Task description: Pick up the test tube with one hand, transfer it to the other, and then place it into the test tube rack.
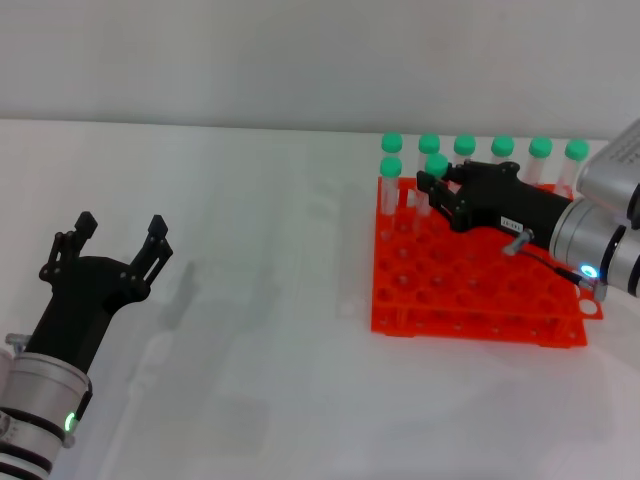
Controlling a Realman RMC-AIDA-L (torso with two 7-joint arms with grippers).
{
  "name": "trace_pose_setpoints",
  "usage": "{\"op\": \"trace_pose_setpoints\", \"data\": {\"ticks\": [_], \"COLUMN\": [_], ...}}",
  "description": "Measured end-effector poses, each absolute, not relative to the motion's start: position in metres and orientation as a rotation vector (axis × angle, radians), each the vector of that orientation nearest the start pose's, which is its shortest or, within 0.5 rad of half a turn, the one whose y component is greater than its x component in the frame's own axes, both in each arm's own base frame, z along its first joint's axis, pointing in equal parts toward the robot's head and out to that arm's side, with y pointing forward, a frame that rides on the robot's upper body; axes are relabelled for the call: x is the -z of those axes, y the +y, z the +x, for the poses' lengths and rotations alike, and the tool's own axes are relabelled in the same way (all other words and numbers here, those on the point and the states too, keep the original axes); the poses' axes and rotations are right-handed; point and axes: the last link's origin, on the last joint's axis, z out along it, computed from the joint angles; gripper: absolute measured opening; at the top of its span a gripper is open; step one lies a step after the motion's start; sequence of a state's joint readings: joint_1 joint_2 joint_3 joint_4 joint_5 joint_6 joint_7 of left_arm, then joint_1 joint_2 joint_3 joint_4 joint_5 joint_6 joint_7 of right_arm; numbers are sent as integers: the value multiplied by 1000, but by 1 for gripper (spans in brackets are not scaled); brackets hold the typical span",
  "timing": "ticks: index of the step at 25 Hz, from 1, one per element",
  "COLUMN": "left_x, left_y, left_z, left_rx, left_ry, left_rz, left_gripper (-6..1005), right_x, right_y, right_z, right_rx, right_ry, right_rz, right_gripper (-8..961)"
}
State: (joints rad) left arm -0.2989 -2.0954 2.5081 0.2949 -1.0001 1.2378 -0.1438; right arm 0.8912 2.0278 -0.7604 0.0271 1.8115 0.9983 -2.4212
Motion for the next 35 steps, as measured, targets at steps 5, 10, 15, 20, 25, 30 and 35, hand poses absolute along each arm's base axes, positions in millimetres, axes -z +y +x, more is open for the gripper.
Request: {"op": "trace_pose_setpoints", "data": {"ticks": [5,10,15,20,25,30,35], "left_x": [43,43,43,42,41,35,32], "left_y": [286,286,285,286,286,287,284], "left_z": [-321,-321,-321,-322,-322,-328,-332], "left_rx": [807,809,807,805,805,801,794], "left_ry": [-635,-635,-634,-634,-632,-654,-665], "left_rz": [-1595,-1596,-1599,-1596,-1590,-1537,-1512], "left_gripper": [887,887,887,887,887,887,887], "right_x": [61,61,55,37,11,-14,-34], "right_y": [419,418,408,383,350,325,318], "right_z": [214,216,224,253,299,343,371], "right_rx": [-711,-730,-808,-901,-909,-835,-652], "right_ry": [503,546,599,622,639,657,563], "right_rz": [-2311,-2307,-2290,-2241,-2087,-1880,-1709], "right_gripper": [217,213,323,599,733,763,792]}}
